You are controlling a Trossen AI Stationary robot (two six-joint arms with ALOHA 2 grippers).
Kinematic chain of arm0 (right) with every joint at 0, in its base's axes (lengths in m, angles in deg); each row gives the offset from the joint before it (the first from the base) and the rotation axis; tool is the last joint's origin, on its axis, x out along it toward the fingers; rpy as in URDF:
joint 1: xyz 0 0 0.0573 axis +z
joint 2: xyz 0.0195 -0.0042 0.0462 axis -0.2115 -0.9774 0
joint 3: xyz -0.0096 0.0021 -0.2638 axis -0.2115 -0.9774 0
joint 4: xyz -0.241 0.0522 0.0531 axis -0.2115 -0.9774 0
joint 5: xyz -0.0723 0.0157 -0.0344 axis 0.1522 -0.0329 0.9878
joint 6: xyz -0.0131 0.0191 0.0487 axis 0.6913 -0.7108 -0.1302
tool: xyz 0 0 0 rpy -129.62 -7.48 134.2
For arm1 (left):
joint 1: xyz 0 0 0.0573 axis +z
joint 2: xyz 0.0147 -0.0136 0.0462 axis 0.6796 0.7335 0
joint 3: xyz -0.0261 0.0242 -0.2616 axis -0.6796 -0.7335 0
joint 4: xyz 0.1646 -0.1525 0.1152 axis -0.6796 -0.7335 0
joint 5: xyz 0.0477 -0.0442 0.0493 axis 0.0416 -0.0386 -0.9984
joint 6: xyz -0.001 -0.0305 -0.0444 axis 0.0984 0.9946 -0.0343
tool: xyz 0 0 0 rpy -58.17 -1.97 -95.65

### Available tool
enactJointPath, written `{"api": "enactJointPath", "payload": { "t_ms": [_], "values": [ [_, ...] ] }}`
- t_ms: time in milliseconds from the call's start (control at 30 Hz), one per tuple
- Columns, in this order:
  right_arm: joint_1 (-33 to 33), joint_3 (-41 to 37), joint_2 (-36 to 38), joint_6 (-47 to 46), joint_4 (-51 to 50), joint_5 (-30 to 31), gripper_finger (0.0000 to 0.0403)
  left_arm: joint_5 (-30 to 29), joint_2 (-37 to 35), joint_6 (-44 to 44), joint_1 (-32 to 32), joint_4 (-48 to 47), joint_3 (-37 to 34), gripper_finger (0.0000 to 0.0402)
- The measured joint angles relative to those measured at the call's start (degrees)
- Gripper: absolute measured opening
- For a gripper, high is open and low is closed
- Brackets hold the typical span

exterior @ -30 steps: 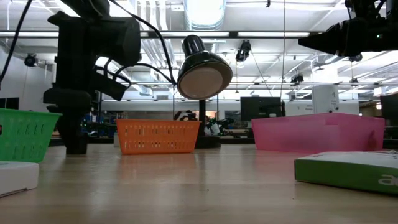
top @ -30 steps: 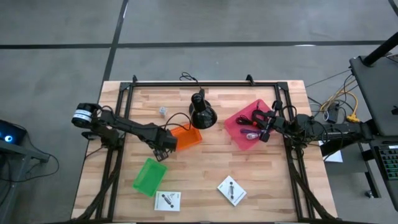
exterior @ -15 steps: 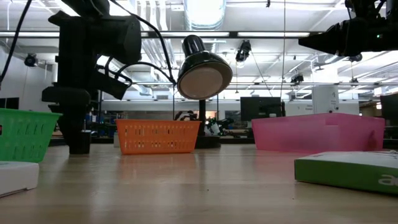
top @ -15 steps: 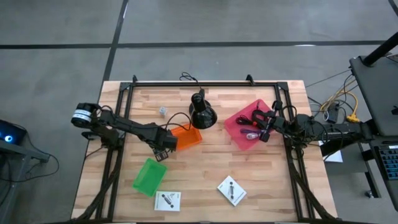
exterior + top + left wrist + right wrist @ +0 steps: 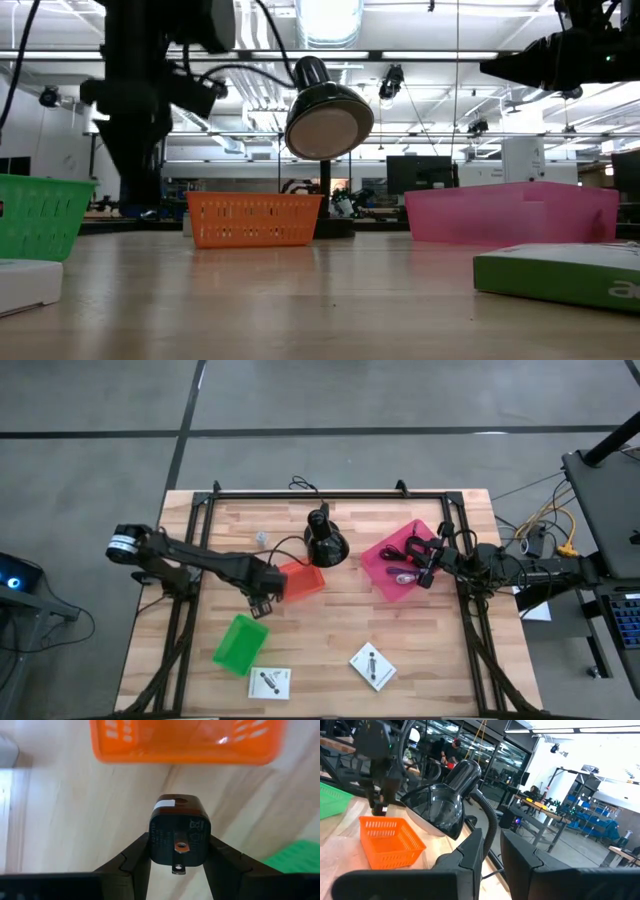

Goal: Pick and place items into bin
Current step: Put the black charger adapter into the green bin

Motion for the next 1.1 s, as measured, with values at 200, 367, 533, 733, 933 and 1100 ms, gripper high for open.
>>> {"api": "enactJointPath", "payload": {
  "t_ms": [200,367,533,733,933,1100],
  "values": [
    [0.0,0.0,0.0,0.9,-0.2,0.0,0.0057,1.1,-3.8,-0.4,-0.9,0.2,3.1,0.0134],
    [0.0,0.0,-0.3,0.9,-0.1,0.0,0.0057,1.3,-7.3,-0.3,-3.2,0.3,3.9,0.0134],
    [0.0,0.0,-0.3,0.9,-0.2,0.0,0.0057,4.0,-9.1,0.8,-7.3,0.9,4.4,0.0134],
    [0.0,0.0,-0.4,0.9,-0.2,0.0,0.0057,4.8,-9.6,8.7,-13.5,1.7,4.5,0.0134],
    [0.0,0.0,-0.4,0.9,-0.2,0.0,0.0057,7.3,-9.6,23.1,-20.3,1.7,4.4,0.0135],
    [0.0,0.0,-0.4,0.9,-0.2,0.0,0.0057,7.3,-9.3,32.4,-24.7,1.6,4.1,0.0147]
  ]
}}
